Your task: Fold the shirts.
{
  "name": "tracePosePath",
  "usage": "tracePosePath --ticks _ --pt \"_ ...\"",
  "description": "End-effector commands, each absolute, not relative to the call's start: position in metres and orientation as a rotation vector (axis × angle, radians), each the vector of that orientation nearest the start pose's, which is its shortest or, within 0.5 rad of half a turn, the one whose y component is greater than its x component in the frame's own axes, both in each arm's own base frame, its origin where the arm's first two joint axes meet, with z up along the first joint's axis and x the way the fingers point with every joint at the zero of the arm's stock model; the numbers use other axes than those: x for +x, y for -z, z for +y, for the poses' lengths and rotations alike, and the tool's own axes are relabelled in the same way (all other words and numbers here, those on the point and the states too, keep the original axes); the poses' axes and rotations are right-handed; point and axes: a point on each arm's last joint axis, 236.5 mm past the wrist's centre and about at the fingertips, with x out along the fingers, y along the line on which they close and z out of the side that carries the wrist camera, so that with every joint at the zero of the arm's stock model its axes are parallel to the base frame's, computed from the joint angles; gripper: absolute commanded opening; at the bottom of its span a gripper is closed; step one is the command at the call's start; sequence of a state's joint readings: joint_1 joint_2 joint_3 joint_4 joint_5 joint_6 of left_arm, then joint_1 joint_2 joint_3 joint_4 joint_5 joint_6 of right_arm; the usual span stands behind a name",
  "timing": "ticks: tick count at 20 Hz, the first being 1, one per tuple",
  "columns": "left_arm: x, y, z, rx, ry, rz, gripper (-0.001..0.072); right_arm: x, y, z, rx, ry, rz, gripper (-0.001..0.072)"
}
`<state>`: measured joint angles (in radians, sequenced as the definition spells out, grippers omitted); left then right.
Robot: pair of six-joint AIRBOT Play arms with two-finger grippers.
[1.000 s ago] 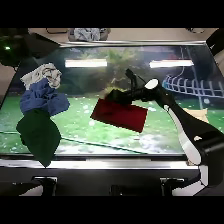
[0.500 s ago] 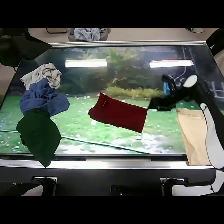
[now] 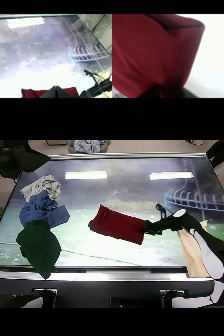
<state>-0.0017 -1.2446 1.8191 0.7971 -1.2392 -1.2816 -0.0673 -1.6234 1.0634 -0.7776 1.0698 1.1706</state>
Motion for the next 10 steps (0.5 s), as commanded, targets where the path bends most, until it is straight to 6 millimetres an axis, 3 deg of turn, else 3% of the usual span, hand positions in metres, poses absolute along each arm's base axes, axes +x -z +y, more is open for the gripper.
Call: tracePosePath --ticks 1,3,4,7,10 --pt "0.411 -0.335 -0.157 -0.214 0.699 0.530 0.0022 0.399 0.083 0.142 0.650 -0.502 1.339 0.0053" --pt "0.413 -0.333 -0.155 -0.210 0.693 0.534 0.0022 0.411 0.045 0.136 0.558 -0.619 1.241 0.0051" --pt "0.415 -0.329 -0.152 -0.197 0.676 0.542 0.0022 0.419 0.021 0.123 0.522 -0.632 1.199 0.0051" --pt "0.422 -0.309 -0.147 -0.194 0.654 0.586 0.0022 0.442 -0.047 0.048 0.458 -0.504 1.100 0.0051" --pt "0.426 -0.283 -0.147 -0.209 0.648 0.645 0.0022 0.438 -0.099 -0.041 0.438 -0.335 1.047 0.0051"
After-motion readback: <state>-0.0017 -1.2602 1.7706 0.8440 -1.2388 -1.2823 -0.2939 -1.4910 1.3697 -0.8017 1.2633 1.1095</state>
